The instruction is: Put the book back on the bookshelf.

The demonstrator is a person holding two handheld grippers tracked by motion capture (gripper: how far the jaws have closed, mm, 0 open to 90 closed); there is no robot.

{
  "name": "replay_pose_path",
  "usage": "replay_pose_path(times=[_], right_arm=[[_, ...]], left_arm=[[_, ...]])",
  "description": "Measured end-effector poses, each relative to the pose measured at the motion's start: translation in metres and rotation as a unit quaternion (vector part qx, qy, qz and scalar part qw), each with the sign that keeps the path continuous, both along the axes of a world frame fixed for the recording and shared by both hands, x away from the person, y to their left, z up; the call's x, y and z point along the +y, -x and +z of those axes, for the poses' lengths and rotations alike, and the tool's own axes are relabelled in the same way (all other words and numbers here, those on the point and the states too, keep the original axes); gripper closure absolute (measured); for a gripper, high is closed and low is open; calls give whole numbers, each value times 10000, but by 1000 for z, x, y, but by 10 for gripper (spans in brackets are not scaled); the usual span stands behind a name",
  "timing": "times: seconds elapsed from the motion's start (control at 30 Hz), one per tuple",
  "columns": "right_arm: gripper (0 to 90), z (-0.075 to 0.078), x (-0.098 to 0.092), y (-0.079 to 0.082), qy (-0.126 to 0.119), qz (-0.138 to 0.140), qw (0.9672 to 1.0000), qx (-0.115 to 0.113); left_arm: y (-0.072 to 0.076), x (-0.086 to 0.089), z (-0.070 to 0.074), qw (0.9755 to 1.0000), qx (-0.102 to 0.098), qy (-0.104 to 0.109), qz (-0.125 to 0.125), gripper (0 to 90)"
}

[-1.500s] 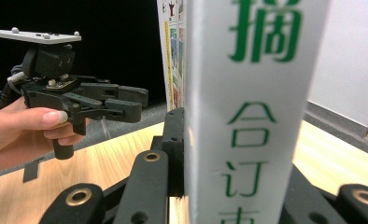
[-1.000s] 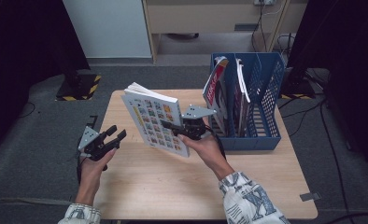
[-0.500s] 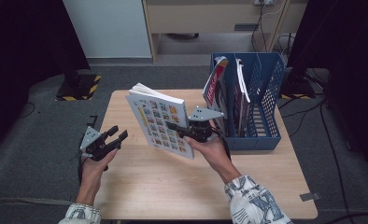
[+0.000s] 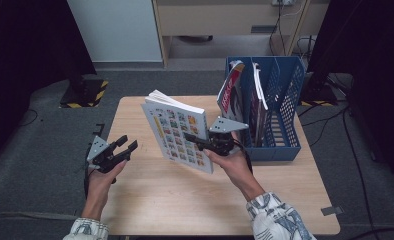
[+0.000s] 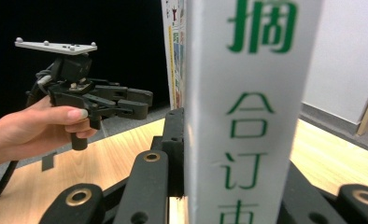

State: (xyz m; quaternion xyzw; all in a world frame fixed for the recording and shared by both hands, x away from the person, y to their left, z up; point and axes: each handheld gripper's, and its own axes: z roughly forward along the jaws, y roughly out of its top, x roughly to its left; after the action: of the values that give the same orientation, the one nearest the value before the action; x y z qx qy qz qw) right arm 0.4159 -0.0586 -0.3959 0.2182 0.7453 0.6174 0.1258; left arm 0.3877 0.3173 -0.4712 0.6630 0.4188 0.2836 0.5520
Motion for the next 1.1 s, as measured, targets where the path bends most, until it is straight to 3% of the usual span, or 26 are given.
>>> replay_pose_path(times=[0.3,1.1], right_arm=[[742,1,-8,8,-29,19,10000,-23],[742,6,-50,20,-122,-55,9999,-33]], left_arm=[[1,-2,-1,10000,12,7,-28,471],[1,-1,-3,10000,40,20,-12,473]])
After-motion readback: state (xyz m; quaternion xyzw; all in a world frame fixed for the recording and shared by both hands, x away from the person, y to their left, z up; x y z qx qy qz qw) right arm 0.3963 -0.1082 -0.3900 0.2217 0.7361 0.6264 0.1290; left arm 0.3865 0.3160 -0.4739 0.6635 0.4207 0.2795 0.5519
